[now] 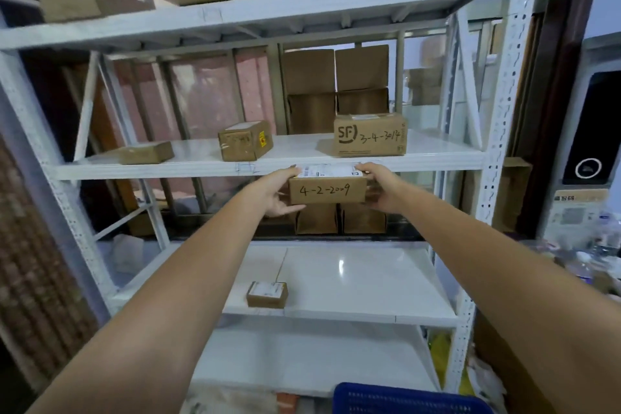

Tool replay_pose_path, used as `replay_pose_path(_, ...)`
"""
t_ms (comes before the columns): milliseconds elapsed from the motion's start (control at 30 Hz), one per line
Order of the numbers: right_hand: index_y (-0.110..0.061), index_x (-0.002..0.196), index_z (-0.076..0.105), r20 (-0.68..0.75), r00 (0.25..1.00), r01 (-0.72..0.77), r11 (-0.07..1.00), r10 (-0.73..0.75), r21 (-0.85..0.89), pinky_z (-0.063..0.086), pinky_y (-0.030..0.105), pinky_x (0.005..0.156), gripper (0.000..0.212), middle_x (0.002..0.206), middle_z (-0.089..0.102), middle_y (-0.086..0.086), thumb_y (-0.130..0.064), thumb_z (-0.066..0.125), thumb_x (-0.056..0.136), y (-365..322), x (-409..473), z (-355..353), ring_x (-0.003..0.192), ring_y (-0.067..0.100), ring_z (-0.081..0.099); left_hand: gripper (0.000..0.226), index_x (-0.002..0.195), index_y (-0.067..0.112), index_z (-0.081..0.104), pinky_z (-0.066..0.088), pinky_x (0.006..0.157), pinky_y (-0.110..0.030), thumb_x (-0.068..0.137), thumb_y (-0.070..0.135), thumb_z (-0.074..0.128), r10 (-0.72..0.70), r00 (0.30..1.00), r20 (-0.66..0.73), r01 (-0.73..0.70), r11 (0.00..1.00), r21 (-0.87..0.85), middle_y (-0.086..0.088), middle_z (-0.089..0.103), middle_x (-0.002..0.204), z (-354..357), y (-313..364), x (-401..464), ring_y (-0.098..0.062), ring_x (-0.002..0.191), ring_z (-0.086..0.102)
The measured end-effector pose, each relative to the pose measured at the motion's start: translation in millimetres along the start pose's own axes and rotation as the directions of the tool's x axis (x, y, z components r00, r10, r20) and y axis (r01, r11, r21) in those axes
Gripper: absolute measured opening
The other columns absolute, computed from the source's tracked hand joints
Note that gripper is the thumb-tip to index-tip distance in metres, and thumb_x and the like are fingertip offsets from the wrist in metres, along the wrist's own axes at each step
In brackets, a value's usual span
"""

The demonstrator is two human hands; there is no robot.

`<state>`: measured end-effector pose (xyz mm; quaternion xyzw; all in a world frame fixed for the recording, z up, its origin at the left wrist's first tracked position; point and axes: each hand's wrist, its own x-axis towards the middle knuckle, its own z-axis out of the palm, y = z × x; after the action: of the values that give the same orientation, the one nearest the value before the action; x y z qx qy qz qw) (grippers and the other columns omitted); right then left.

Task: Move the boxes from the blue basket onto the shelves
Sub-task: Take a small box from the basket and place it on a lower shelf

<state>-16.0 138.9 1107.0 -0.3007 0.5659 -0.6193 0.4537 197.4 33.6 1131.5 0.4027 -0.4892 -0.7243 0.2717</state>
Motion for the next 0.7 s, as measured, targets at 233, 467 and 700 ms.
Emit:
replay_pose_path(233, -0.016, 0.114, 0.058, 0.048, 0.999, 0.006, 1.0, -0.006, 0.002, 0.059, 0.034, 0.063, 0.038, 0.086, 0.077, 0.01, -0.037, 0.068, 0.084, 40, 18, 127, 0.091, 0.026, 0.071, 0.042, 0.112, 0.013, 0.055, 0.061, 0.068, -0.045, 0.078, 0.024, 0.077, 0.058, 0.991, -0.119, -0.063, 0.997, -0.034, -0.018, 0.065, 0.11, -124, -2, -32, -0.031, 0.096, 0.064)
replay_pose_path(467, -0.016, 0.102, 0.064, 0.135, 0.99, -0.025, 1.0, 0.027, -0.017, 0.061, 0.036, 0.068, 0.021, 0.083, 0.076, 0.009, -0.031, 0.065, 0.087, 73, 49, 232, 0.092, 0.025, 0.07, 0.037, 0.11, 0.014, 0.057, 0.06, 0.069, -0.042, 0.081, 0.03, 0.074, 0.059, 0.967, -0.249, -0.075, 0.996, -0.054, -0.015, 0.068, 0.106, -230, -5, -34, -0.028, 0.097, 0.065)
replay_pose_path(700, -0.014, 0.094, 0.064, 0.176, 0.982, -0.063, 0.998, 0.067, -0.027, 0.059, 0.032, 0.062, 0.015, 0.085, 0.072, 0.007, -0.027, 0.064, 0.088, 104, 111, 330, 0.084, 0.022, 0.069, 0.025, 0.107, 0.019, 0.059, 0.056, 0.084, -0.044, 0.087, 0.029, 0.068, 0.049, 0.94, -0.336, -0.086, 0.991, -0.098, -0.014, 0.067, 0.108, -328, 2, 3, -0.029, 0.102, 0.065)
